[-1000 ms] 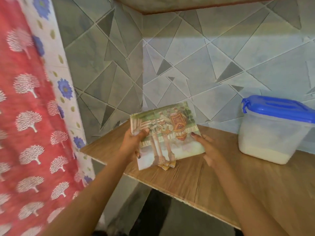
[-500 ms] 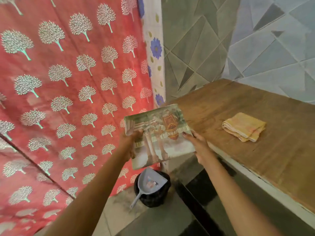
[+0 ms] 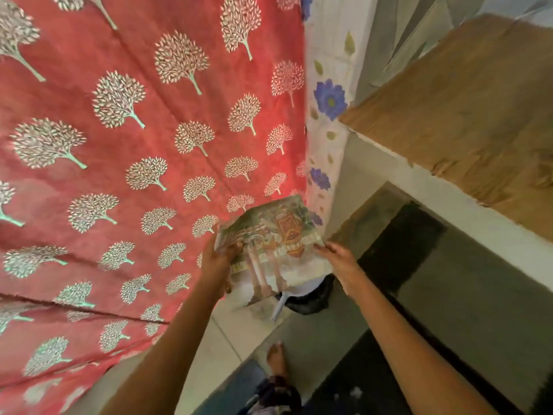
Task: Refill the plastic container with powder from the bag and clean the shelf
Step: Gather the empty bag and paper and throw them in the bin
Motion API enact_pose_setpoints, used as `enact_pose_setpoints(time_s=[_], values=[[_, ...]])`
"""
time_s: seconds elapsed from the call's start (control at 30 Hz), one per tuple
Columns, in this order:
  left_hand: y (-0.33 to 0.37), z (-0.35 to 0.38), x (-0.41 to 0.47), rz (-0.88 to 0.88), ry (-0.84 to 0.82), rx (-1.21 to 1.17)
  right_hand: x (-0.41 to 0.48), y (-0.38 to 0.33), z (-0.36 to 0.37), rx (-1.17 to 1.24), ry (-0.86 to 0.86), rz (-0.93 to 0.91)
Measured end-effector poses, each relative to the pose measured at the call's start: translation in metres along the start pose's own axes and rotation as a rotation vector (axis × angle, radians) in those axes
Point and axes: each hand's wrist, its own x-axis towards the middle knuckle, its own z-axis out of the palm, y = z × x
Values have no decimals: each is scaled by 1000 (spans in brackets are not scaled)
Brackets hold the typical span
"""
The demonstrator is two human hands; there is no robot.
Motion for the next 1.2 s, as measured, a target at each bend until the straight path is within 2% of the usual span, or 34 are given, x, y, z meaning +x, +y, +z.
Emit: enact_pose_setpoints(time_s=[0.23, 0.33, 0.57, 0.73, 0.83, 1.1, 1.2], values=[[-75, -17, 96, -71, 16, 45, 90, 118, 36, -70, 67, 393], [-125, -18, 135, -67, 35, 108, 124, 181, 55, -151, 59, 515], [-250, -19, 204, -16, 135, 79, 206, 324, 105, -208, 63, 794], [-308, -21, 228, -53, 184, 28, 259, 370, 129, -126, 122, 794], [-323, -20, 230, -35, 193, 40, 272, 380, 134, 15, 136, 791], [-300, -20, 230, 67, 199, 60, 235, 373, 120, 73, 406, 632], [-286, -13, 228, 47, 214, 42, 205, 364, 94, -10, 477, 532]])
